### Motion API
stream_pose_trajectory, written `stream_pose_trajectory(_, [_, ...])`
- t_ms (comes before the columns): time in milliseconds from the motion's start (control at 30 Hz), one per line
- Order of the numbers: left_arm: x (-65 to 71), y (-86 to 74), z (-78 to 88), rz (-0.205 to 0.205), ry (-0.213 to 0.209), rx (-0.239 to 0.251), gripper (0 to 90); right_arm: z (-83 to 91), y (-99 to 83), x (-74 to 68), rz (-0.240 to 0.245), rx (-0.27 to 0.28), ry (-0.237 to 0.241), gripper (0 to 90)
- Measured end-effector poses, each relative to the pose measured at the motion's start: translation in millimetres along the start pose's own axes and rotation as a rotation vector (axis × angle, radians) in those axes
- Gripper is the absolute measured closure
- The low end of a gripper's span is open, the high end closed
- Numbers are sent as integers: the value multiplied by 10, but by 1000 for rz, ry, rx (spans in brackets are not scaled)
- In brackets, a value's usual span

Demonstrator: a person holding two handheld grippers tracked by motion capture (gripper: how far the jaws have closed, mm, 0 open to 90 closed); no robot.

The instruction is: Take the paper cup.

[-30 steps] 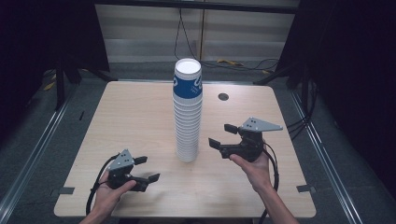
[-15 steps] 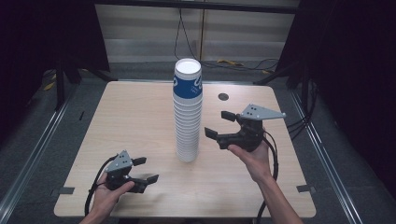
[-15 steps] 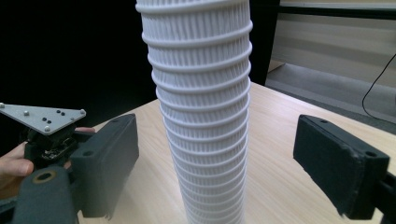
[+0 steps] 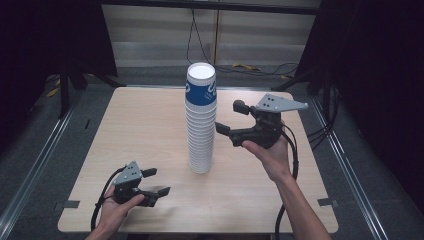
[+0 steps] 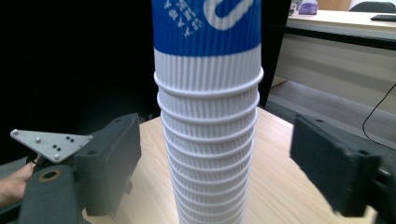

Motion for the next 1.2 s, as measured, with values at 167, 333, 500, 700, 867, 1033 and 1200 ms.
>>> stream_pose_trajectory(167, [4, -6, -3, 1, -6, -1, 163, -10, 77, 9, 18, -18, 11, 153])
stream_pose_trajectory(333, [12, -3, -14, -15, -8, -7, 163, 8, 198, 35, 31, -16, 14, 146])
stream_pose_trajectory(500, [12, -3, -13, -14, -6, -6, 163, -41, 336, 31, 43, -31, 36, 145])
stream_pose_trajectory(700, [-3, -5, -8, -17, 0, -8, 163, -122, 426, 20, 48, -30, 55, 146])
stream_pose_trajectory(867, [-2, -9, -8, -14, 15, -10, 163, -178, 486, 11, 51, -12, 46, 167])
stream_pose_trajectory(1033, [-17, -14, -6, -18, 15, -14, 162, -234, 535, 3, 50, -7, 53, 167])
stream_pose_trajectory(1200, [-4, -13, -16, -17, 7, -14, 162, -310, 583, -14, 52, -18, 59, 153])
Point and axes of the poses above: each handheld gripper's, and its own axes: z roughly backward along the jaws, y roughly out of its top, x roughly to its right, the point moved 4 cm from there along -z, roughly forward along the jaws, and after that the axes turned 1 degree about -z, right-handed, at the moved point
